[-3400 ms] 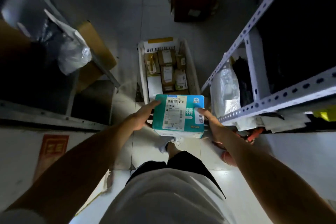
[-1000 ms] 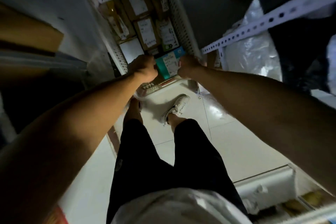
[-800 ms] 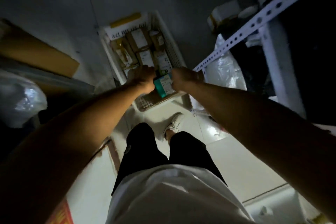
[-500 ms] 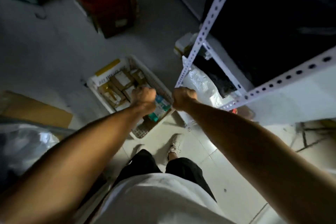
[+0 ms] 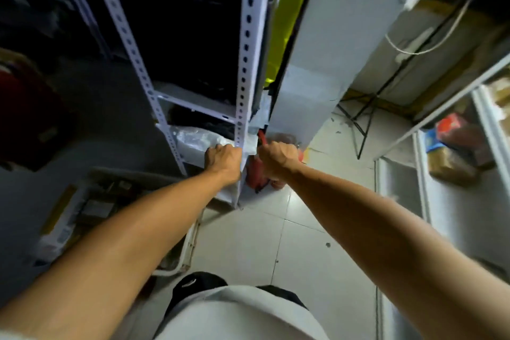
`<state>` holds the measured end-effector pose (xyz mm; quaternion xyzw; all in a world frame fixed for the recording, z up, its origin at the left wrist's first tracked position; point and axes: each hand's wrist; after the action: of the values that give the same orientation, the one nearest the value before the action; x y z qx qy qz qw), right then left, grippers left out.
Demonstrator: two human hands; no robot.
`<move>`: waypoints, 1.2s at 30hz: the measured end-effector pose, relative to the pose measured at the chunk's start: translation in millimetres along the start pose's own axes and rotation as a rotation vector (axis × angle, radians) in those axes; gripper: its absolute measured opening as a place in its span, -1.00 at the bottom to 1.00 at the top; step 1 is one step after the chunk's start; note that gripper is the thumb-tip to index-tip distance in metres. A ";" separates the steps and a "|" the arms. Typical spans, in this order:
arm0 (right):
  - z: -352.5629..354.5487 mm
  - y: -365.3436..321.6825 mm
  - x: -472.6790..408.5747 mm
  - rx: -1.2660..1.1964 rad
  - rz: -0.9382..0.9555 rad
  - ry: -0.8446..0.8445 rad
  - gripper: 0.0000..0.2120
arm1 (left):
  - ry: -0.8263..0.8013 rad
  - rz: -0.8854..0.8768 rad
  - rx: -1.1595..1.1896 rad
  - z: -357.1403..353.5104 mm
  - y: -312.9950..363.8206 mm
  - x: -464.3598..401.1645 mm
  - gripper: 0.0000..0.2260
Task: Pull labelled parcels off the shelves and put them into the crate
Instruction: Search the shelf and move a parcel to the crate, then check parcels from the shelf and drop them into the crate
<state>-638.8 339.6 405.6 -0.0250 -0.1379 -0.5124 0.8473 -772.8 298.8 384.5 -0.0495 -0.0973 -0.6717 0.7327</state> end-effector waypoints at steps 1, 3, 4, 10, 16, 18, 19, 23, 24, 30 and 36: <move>2.1 19.4 8.0 -0.016 -0.045 0.012 -0.81 | 0.009 -0.050 -0.016 6.5 18.1 -5.9 -0.72; 6.3 57.3 22.6 -0.048 -0.122 0.046 -0.78 | 0.044 -0.121 -0.015 19.7 53.4 -18.5 -0.71; 8.2 76.0 29.8 -0.048 -0.157 0.060 -0.76 | 0.062 -0.154 -0.003 27.0 70.9 -24.1 -0.71; 14.9 174.2 66.4 0.011 -0.372 0.057 -0.75 | 0.163 -0.351 -0.045 60.2 168.0 -47.7 -0.74; 15.5 242.4 101.4 0.027 -0.517 0.107 -0.87 | 0.227 -0.489 -0.053 76.9 251.6 -63.9 -0.78; 15.7 260.7 113.4 0.017 -0.564 0.116 -0.85 | 0.242 -0.544 -0.056 80.4 276.4 -68.4 -0.76; 14.5 269.8 118.6 0.011 -0.588 0.117 -0.82 | 0.249 -0.574 -0.058 81.8 288.4 -70.8 -0.75; 10.7 299.7 141.2 -0.039 -0.706 0.102 -0.83 | 0.278 -0.723 -0.064 85.3 336.0 -77.0 -0.75; 9.0 305.9 147.9 -0.050 -0.742 0.091 -0.84 | 0.273 -0.765 -0.064 85.2 347.5 -78.5 -0.75; -5.0 335.9 187.2 -0.137 -1.005 0.037 -0.70 | 0.237 -1.020 -0.108 93.6 411.9 -84.7 -0.70; -13.7 351.6 220.0 -0.172 -1.244 0.001 -0.72 | 0.257 -1.251 -0.089 95.3 458.1 -83.8 -0.78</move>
<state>-232.1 314.1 484.3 -0.0080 -0.0846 -0.9188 0.3854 -331.3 442.3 486.7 0.0671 0.0087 -0.9764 0.2052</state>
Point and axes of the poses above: each hand's wrist, its own x-axis away from the middle knuckle, its own z-axis out of the back of the hand, y = z × x, and after that the axes turned 5 degrees about y, right-handed
